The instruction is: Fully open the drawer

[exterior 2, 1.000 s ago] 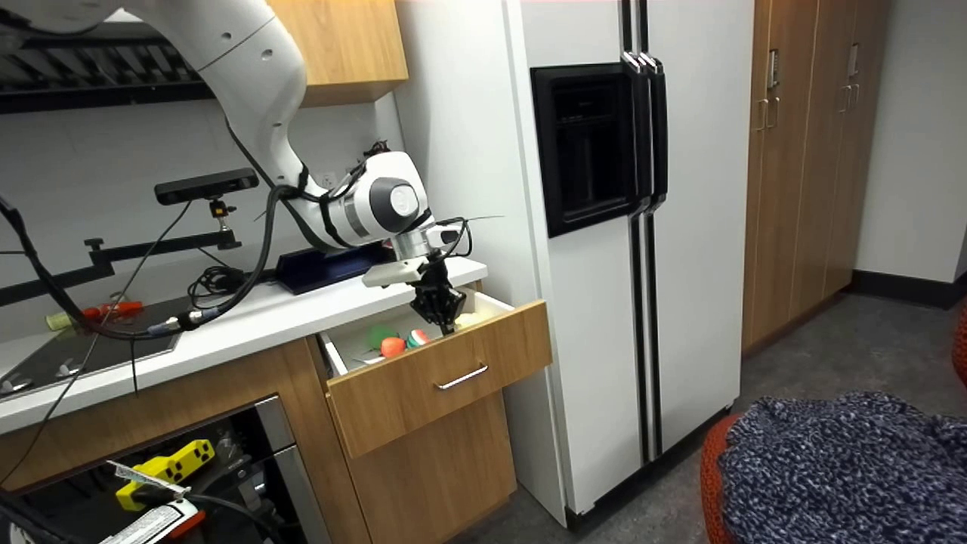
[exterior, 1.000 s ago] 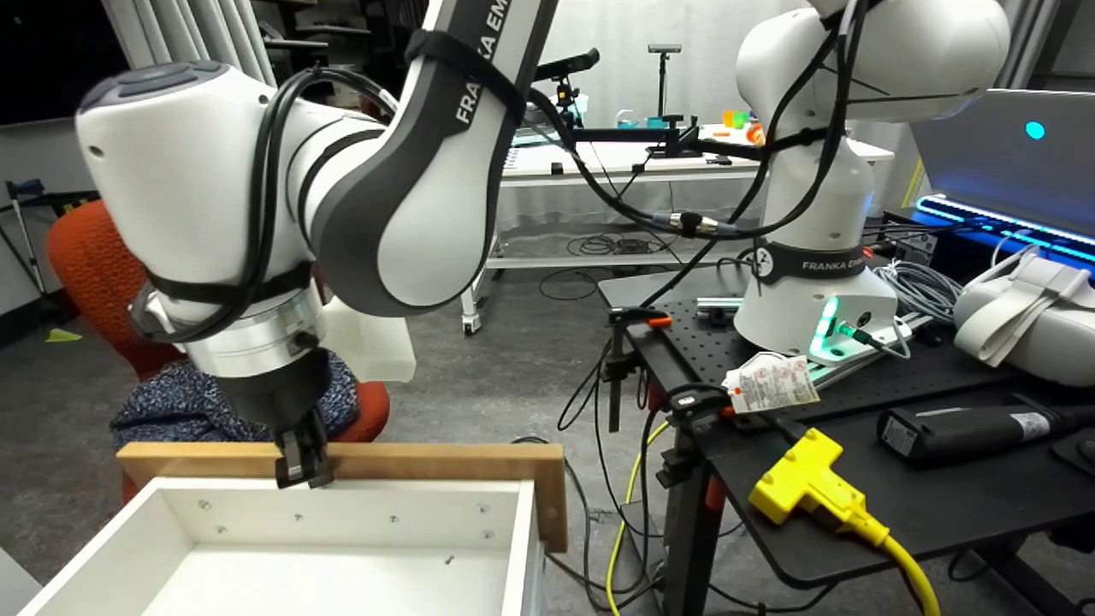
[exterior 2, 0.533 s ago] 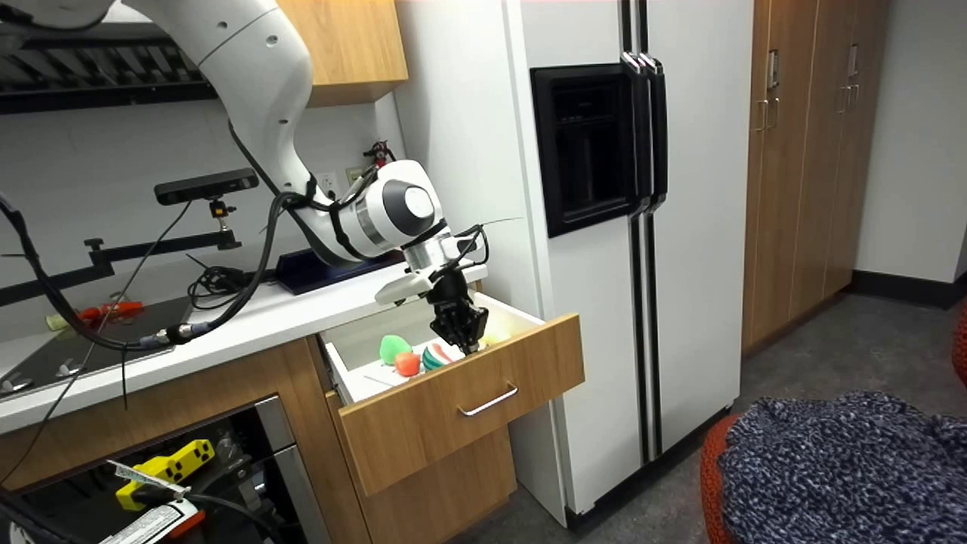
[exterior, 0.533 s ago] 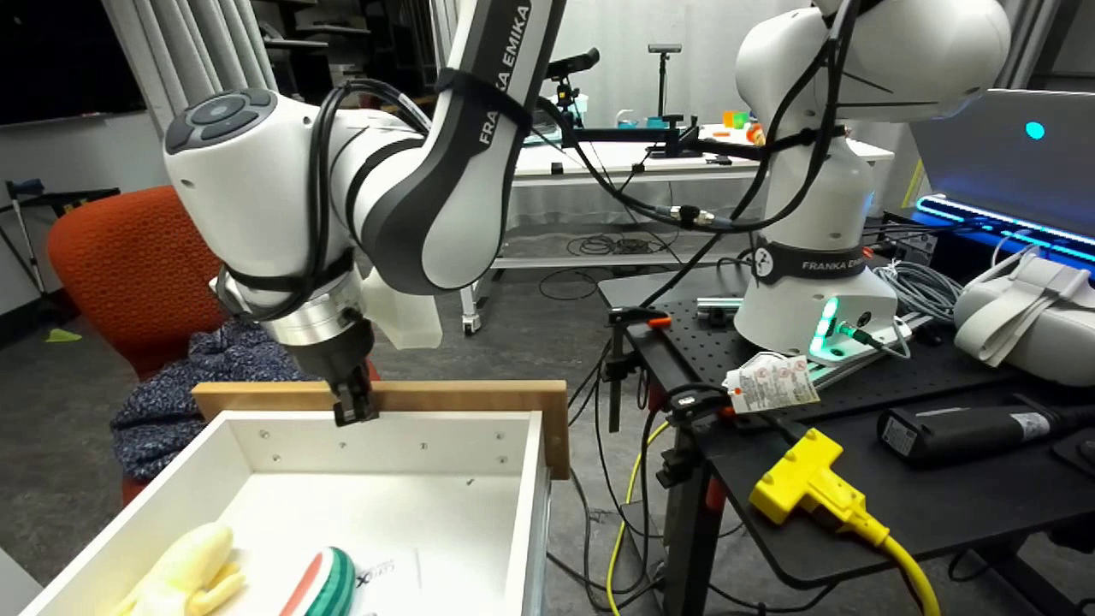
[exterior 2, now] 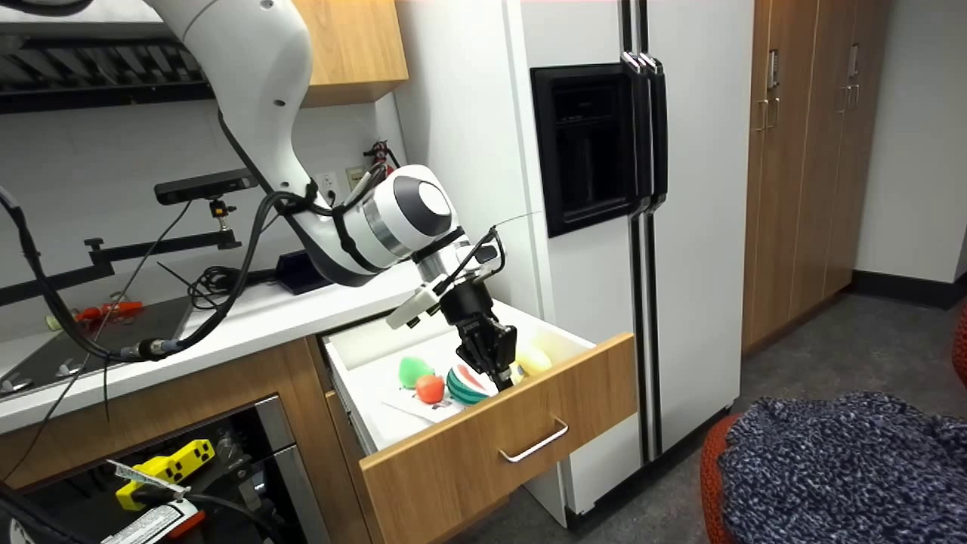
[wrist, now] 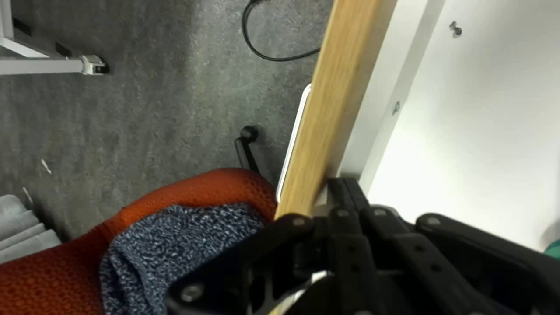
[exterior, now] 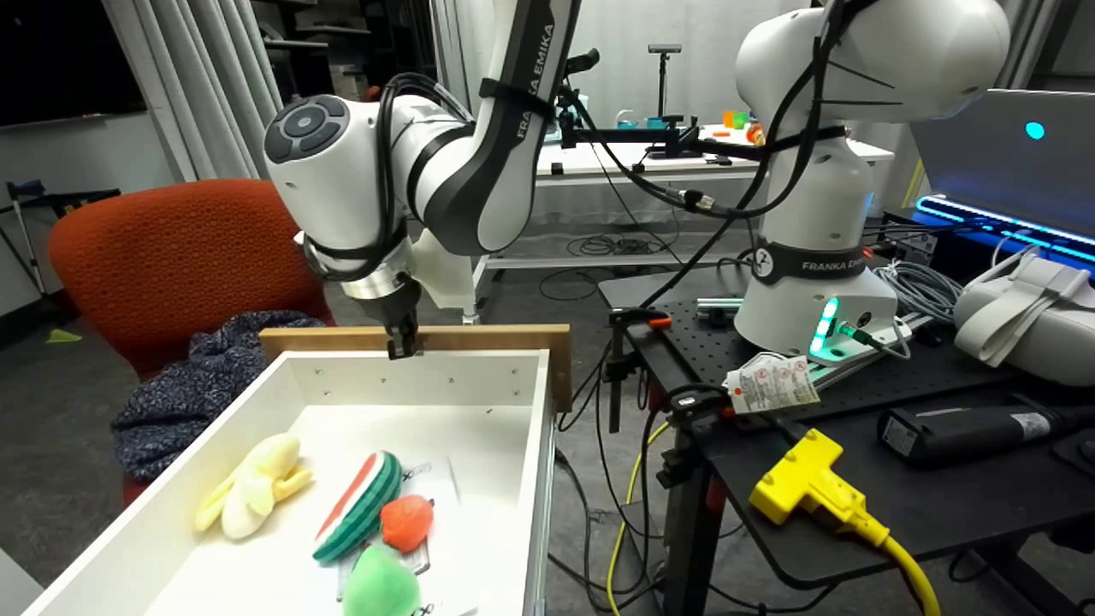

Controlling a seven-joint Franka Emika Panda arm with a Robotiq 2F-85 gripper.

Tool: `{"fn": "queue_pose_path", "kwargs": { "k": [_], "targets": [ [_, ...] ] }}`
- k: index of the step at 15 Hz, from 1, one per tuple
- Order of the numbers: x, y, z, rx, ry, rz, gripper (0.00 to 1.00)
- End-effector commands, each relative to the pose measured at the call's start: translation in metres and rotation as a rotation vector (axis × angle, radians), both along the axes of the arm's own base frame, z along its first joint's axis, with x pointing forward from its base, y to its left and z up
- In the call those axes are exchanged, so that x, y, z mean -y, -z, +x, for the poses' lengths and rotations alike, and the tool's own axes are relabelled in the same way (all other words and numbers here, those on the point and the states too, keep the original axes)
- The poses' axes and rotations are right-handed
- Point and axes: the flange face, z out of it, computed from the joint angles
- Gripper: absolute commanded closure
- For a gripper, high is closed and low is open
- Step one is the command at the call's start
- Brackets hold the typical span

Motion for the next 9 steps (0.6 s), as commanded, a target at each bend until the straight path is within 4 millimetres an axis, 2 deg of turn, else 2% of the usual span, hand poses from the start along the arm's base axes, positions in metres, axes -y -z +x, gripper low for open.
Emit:
{"fn": "queue_pose_path", "kwargs": {
  "k": [1, 5, 9],
  "targets": [
    [0.032, -0.023, -0.032, 0.006, 0.083, -0.074, 1.00],
    [0.021, -0.051, -0.038, 0.066, 0.108, -0.033, 1.00],
    [0.033, -0.093, -0.043, 0.109, 0.156, -0.003, 1.00]
  ]
}}
